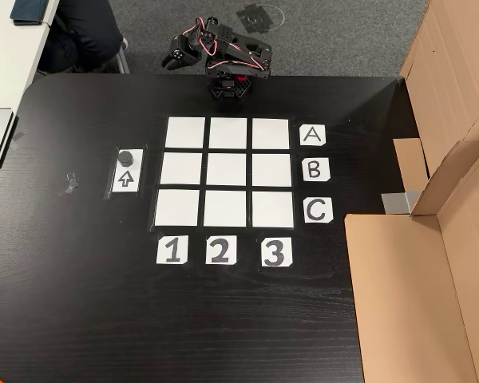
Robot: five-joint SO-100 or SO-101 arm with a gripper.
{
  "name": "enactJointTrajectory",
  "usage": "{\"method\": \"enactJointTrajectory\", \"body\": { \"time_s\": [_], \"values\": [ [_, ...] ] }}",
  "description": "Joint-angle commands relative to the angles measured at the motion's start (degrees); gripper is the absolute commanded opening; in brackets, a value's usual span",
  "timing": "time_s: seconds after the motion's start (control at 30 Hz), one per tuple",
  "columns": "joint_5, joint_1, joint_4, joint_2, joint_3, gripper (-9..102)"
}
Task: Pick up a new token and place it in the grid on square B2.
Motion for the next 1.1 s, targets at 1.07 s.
{"method": "enactJointTrajectory", "body": {
  "time_s": [1.07],
  "values": [
    [-0.2,-1.8,6.3,-0.4,-11.2,10]
  ]
}}
